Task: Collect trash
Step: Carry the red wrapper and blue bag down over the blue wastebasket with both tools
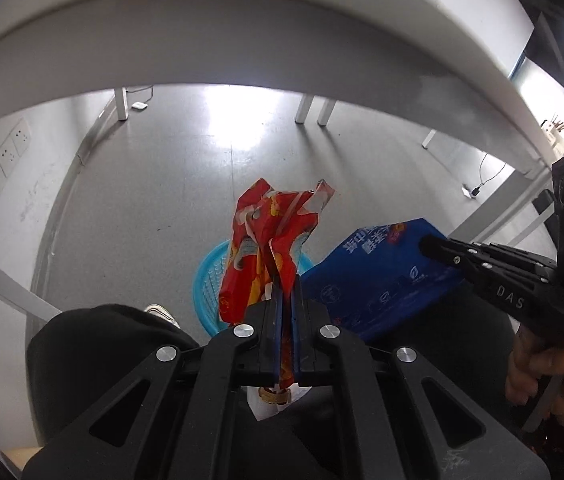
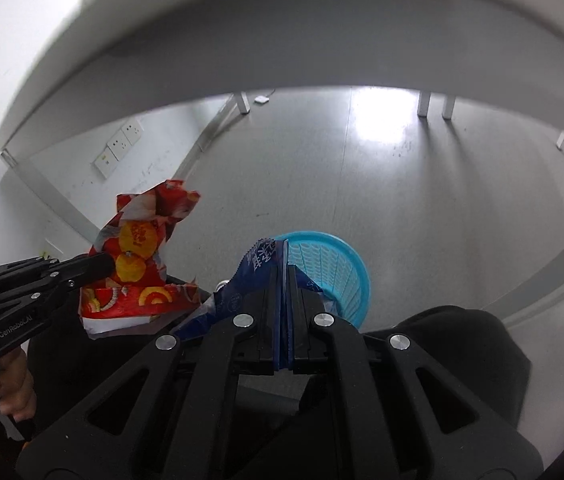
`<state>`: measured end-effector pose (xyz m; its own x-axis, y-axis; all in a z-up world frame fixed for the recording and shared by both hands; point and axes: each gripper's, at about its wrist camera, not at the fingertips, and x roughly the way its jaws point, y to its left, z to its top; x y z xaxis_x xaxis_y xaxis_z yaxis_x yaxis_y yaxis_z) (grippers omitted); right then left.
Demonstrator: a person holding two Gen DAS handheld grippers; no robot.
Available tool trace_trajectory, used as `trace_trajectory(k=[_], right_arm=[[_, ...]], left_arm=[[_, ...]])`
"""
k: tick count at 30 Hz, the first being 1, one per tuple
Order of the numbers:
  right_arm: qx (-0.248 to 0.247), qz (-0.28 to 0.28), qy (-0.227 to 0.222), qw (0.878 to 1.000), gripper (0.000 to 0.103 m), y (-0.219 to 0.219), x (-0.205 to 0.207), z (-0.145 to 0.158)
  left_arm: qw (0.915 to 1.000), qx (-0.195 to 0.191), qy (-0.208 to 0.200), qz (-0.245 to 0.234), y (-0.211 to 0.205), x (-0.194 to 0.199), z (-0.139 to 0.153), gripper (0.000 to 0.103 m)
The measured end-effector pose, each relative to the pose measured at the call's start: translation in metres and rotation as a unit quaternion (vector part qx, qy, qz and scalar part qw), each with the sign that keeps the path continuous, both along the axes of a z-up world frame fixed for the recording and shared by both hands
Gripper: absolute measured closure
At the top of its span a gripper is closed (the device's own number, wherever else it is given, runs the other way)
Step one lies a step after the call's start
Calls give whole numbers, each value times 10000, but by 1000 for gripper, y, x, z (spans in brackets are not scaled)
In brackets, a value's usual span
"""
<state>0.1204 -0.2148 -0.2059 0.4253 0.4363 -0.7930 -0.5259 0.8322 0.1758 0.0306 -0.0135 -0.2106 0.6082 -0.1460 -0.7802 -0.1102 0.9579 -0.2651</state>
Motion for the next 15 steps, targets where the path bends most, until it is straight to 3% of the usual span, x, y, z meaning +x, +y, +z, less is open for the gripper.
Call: trace_trajectory(k=[4,15], right_arm=[[-69,-62,297,9995,101,8,14,-24],[-558,-126,738,9956,101,40,45,-78]], left_arm=[[9997,138,188,9,-3,15,-18,101],[9926,-278,1137,322,10,57,-70,101]])
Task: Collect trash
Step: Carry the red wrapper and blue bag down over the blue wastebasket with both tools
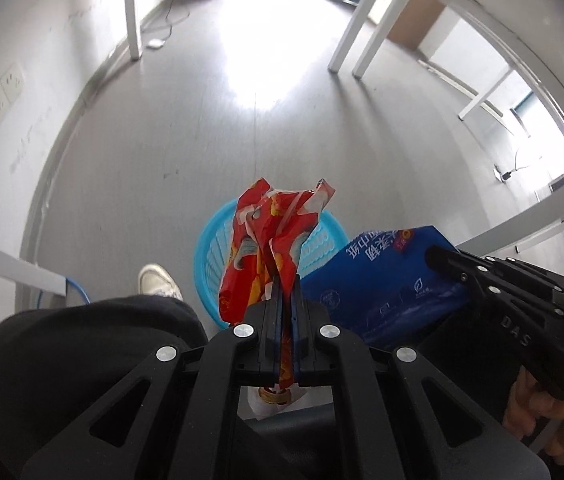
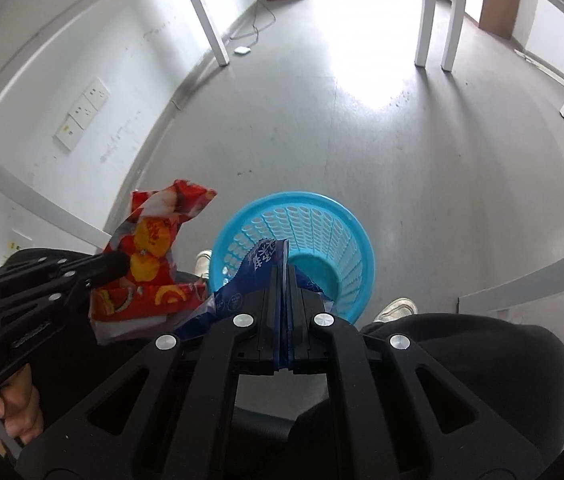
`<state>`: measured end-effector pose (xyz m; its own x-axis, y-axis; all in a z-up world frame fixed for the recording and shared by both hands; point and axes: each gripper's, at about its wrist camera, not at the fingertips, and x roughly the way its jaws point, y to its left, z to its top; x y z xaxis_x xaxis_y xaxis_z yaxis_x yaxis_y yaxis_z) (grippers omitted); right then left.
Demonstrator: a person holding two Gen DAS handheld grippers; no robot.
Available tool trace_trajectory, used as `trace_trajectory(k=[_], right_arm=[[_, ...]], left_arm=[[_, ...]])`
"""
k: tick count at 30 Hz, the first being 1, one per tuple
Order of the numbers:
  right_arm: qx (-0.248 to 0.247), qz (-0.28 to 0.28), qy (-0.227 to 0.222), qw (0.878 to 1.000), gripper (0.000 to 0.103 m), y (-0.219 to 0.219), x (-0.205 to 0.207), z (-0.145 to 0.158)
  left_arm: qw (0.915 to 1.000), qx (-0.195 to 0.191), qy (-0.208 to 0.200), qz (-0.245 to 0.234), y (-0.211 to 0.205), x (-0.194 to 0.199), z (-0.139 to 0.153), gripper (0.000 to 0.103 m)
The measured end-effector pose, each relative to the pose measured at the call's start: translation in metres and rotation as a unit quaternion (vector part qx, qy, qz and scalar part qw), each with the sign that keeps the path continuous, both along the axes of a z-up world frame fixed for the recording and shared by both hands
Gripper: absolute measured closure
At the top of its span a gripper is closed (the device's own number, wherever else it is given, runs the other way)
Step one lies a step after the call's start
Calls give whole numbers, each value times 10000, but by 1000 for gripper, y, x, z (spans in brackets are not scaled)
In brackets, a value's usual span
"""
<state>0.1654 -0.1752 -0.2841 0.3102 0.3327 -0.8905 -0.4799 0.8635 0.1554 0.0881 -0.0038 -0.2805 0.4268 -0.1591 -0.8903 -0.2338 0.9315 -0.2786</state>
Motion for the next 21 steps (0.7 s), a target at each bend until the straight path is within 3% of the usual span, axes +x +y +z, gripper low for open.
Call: trace_trajectory(k=[10,21], right_arm=[[-309,-83,288,9991,101,19,38,-46],[-544,-393,1306,9892,101,35,91,-114]], left_arm=[[9990,-131,406,101,12,43,-41,101],[9927,-218,1173,172,20,93,-93,101]])
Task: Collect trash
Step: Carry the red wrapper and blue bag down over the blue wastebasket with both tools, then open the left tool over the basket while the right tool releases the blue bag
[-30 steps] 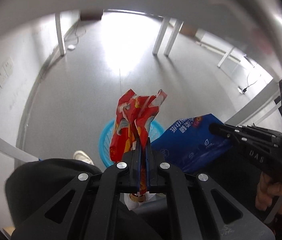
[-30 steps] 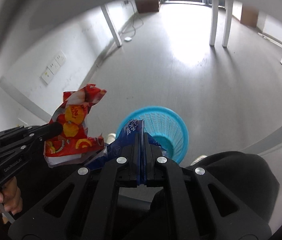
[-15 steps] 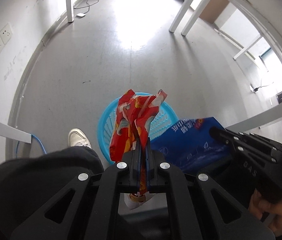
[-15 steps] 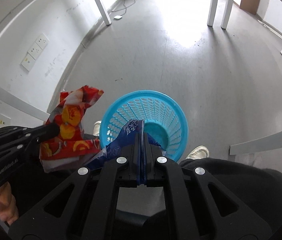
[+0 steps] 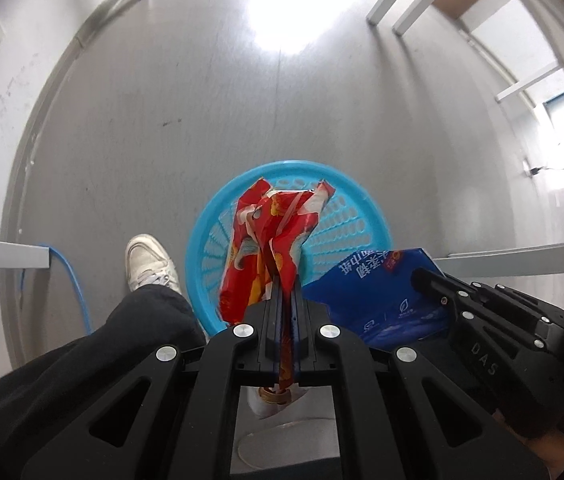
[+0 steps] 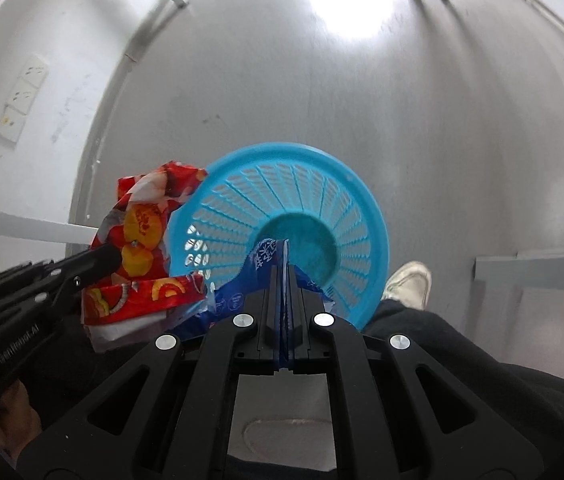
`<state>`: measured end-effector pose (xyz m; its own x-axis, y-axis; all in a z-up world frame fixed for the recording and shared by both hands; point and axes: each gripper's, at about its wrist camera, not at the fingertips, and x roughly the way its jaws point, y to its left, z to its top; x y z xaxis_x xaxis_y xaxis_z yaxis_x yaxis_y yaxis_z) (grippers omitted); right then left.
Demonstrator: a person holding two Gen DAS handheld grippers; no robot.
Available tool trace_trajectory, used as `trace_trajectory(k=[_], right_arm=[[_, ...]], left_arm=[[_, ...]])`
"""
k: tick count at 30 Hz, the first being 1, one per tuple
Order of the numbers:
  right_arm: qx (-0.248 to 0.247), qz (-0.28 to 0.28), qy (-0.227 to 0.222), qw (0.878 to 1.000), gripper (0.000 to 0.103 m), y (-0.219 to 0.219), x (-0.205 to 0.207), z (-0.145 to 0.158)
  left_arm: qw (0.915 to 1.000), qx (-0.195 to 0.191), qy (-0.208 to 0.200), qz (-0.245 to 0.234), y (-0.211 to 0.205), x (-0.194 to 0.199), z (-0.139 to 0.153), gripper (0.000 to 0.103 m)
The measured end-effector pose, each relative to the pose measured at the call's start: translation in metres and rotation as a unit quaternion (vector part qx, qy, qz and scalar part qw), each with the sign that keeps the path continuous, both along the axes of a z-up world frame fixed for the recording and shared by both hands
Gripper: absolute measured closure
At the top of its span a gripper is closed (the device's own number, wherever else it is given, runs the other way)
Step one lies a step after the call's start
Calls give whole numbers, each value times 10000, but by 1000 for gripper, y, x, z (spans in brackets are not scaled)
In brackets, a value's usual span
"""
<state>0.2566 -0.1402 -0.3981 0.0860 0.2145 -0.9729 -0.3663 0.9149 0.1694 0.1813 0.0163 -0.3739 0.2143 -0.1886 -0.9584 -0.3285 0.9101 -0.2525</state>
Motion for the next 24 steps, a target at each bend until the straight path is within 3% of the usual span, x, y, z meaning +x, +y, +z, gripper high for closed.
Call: trace_trajectory(k=[5,11,20,21,22,24], right_arm=[[-289,-44,163,9994,101,10,16,-27],[-490,-84,324,9982,101,14,27,-53],[-465,-214,364,9980,98,11,31,-60],[-437,-255,353,9981,97,10,32,-58],[-403,-273,357,9982,87,9,32,-57],[-392,-241,334,9984,72,9,30,-55]], left_arm=[[9994,114,329,-57,-4,18,-20,101],[9983,-146,551,114,3,25,-31,100],[9989,-9,470,2,-7,28,-29,98],[9989,49,472,35,-7,28,-30,87],[9987,74,495,86,-6,28,-29,67],[9988,-36,434,229,-1,27,-27,60]])
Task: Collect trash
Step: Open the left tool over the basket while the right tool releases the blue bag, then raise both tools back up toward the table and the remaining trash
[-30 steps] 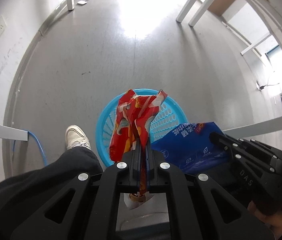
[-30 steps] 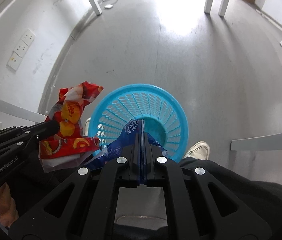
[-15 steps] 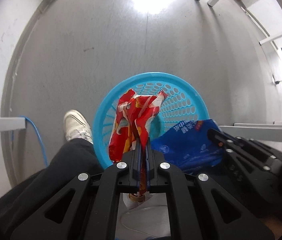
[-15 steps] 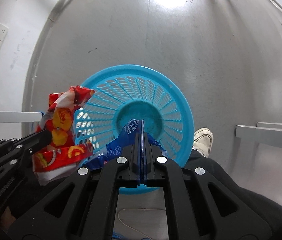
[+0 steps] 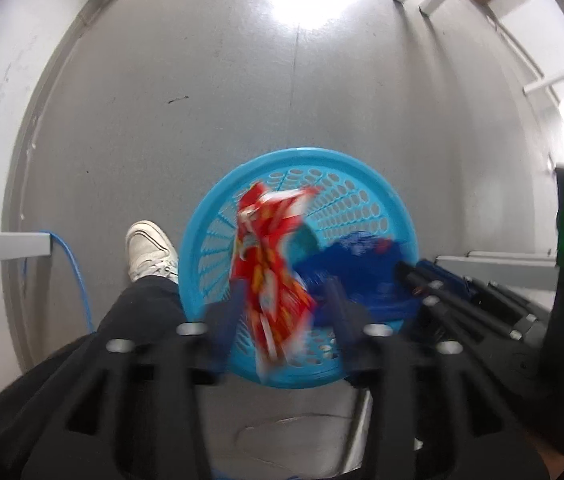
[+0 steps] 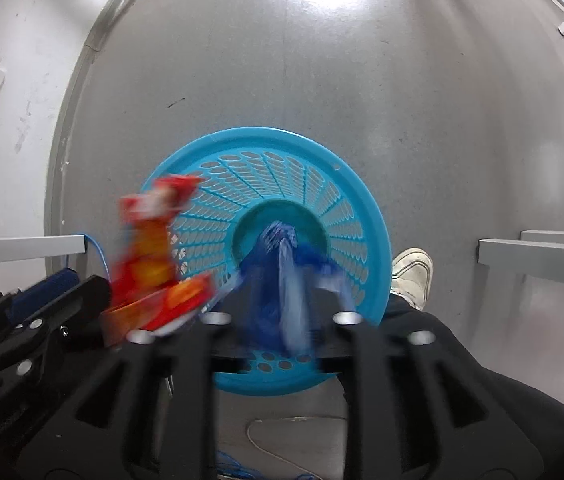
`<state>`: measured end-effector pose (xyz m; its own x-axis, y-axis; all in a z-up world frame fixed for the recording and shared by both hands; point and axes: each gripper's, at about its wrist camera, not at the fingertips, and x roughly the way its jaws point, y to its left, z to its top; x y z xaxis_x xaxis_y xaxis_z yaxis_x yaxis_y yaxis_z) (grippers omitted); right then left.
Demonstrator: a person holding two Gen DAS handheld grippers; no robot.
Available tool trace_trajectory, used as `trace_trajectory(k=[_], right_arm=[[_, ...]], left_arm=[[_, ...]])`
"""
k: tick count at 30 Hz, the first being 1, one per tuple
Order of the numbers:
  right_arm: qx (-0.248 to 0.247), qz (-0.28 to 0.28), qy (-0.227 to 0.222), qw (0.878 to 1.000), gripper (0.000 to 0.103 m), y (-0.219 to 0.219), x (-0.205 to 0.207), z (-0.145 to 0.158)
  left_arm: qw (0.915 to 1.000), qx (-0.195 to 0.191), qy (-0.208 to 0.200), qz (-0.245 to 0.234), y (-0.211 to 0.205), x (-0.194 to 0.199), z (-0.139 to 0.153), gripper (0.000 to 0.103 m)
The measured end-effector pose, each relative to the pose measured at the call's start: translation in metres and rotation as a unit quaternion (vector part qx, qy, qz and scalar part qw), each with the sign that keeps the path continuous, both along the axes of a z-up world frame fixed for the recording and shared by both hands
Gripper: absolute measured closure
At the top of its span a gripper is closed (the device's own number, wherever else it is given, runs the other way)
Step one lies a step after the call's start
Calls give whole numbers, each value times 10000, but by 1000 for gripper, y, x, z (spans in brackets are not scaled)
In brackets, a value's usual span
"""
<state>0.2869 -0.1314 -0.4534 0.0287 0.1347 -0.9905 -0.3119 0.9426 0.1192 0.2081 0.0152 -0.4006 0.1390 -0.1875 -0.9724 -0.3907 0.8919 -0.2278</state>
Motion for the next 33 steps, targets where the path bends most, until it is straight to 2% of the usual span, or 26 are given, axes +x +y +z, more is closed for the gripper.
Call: trace_trajectory(k=[10,13,18,23,27,28,31,33], right_arm=[[240,-50,-162,9996,69,-13,-18,34],[145,53,-420,9990,69,-13,-30,53],[292,350,-803,9957,65,-15,-59,89],[458,808,-1299,9872,59,-19,-90,130],[533,779,-1575,9830,55,-31,-101,158],[537,757,-1623,9824,52,-34,-103,164],[693,704,-1600,9822,51,-45,-110,177],[767,658,-1608,9818,50,-52,-115,187]], left_arm=[[9995,243,-183,97,-2,-18,15,61],[9992,262,-252,157,-1,-26,25,61],[9975,273,-535,382,4,-51,47,61],[9948,557,-849,115,-12,-72,73,60],[9906,770,-1134,15,-19,-90,103,56],[9897,795,-1192,-28,-22,-96,110,53],[9869,791,-1401,-68,-24,-116,131,42],[9846,795,-1555,-38,-23,-130,144,39]])
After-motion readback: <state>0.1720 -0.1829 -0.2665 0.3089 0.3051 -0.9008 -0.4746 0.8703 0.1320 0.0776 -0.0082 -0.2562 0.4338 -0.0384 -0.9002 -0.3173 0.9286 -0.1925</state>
